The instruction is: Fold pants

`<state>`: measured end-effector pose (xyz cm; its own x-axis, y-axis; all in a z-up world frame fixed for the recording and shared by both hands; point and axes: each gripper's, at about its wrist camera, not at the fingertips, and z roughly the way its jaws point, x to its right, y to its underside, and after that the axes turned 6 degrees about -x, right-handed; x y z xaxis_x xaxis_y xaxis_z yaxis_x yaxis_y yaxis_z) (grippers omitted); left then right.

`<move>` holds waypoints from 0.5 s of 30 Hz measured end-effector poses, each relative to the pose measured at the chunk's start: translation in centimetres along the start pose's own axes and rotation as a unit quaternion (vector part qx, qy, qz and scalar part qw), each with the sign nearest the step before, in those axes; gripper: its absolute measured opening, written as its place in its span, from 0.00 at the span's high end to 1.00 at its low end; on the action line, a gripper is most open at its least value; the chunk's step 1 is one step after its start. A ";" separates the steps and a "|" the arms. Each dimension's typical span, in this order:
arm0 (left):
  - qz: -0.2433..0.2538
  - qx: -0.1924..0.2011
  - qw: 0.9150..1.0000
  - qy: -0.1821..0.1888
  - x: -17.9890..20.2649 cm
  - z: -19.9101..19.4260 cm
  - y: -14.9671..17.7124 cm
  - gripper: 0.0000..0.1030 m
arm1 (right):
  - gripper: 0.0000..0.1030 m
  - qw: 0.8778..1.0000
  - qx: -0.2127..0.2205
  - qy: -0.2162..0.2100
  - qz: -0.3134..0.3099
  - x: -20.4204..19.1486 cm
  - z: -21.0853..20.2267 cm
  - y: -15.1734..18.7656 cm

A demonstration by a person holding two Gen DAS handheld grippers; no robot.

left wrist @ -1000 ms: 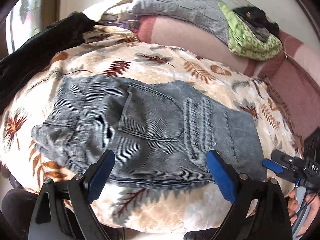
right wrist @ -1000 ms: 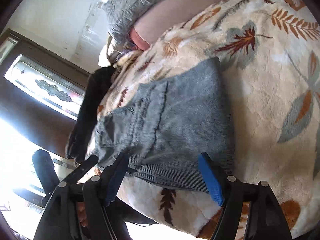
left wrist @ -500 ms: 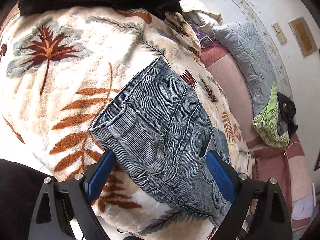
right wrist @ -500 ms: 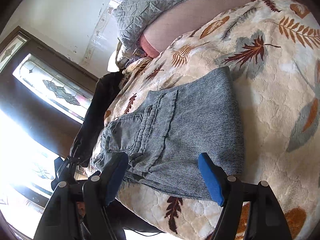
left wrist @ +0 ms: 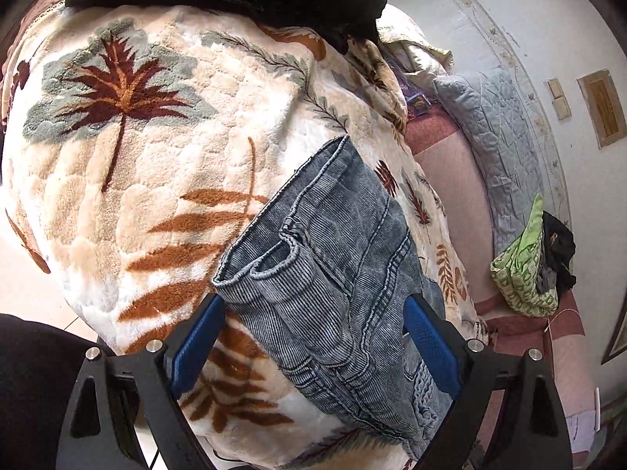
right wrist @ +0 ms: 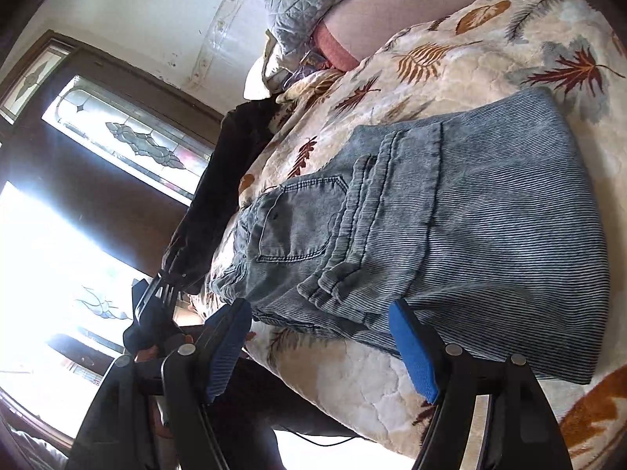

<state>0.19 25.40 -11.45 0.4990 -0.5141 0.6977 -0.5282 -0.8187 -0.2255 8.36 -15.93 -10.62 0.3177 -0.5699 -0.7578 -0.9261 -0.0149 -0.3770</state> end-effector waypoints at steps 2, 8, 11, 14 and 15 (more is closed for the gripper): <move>-0.012 -0.007 1.000 0.011 -0.3 0.6 -0.5 0.10 | 0.27 1.000 -0.002 -0.008 -0.004 -1.0 0.9 -0.4; 0.026 0.008 1.000 -0.002 0.9 1.0 -1.6 0.60 | 0.27 1.000 -0.013 -0.018 -0.009 -4.4 4.5 -2.9; 0.025 0.005 1.000 0.001 0.1 1.3 -1.8 0.70 | 0.27 0.999 -0.041 -0.035 0.009 -5.5 7.0 -4.4; 0.028 0.007 1.000 0.004 -0.4 1.2 -1.7 0.72 | 0.27 0.997 -0.069 0.002 0.032 -5.9 9.8 -5.7; 0.029 0.007 1.000 0.004 -0.4 1.2 -1.7 0.72 | 0.27 0.995 -0.086 0.012 0.045 -5.6 11.1 -6.2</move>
<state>1.70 26.67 -12.18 0.4617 -0.5590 0.6888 -0.5463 -0.7909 -0.2757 14.59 -3.57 -9.93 0.2280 -0.5951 -0.7706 -0.9726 -0.1023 -0.2087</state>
